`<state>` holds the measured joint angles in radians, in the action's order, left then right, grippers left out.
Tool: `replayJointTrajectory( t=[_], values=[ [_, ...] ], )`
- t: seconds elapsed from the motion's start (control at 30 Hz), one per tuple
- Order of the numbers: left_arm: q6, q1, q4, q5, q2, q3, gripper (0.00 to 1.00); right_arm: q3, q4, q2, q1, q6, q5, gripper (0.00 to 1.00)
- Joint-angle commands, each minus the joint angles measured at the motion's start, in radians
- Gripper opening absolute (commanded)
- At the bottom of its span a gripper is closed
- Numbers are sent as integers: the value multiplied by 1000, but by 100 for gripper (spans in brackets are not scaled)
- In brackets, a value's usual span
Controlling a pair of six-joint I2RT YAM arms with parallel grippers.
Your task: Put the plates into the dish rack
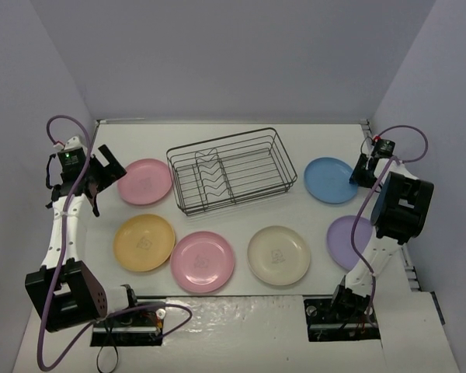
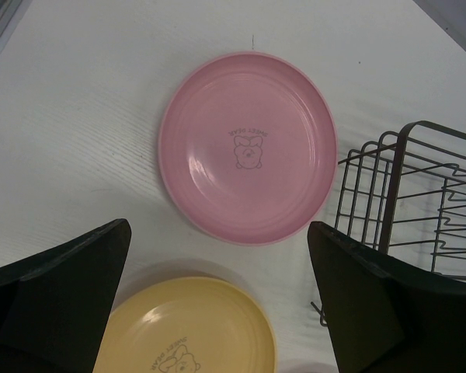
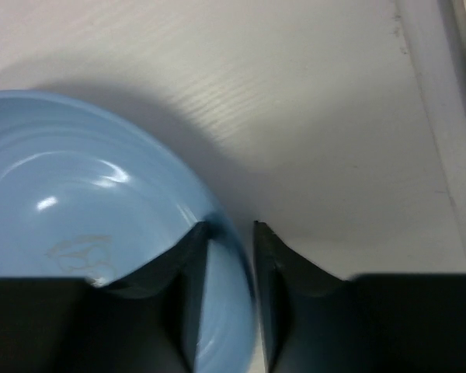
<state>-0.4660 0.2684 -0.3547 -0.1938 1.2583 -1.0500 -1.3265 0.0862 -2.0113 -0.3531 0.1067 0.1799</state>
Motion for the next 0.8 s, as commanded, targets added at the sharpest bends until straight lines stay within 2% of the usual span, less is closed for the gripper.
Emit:
replayJointTrajectory(
  t=[0.0,0.07,0.23,0.43,0.57,0.7,0.77],
  values=[
    [-10,0,49,4,-32,-47,97,47,-22,16,-12,-10,23,8],
    [-10,-1,46,11,-34,-46,97,56,-29,19,-14,-11,24,0],
    [-8,0,38,20,-43,-47,97,66,-57,67,-14,14,5,0],
    [-5,0,36,23,-58,-45,97,30,-112,276,48,-31,-101,0],
    [-14,0,40,20,-60,-48,97,-35,-186,399,253,-210,-456,0],
    [-14,-4,42,7,-62,-47,97,-186,-361,389,507,-482,-952,0],
    [-10,-7,35,23,-65,-47,97,-248,-540,374,571,-609,-1057,0]
  ],
)
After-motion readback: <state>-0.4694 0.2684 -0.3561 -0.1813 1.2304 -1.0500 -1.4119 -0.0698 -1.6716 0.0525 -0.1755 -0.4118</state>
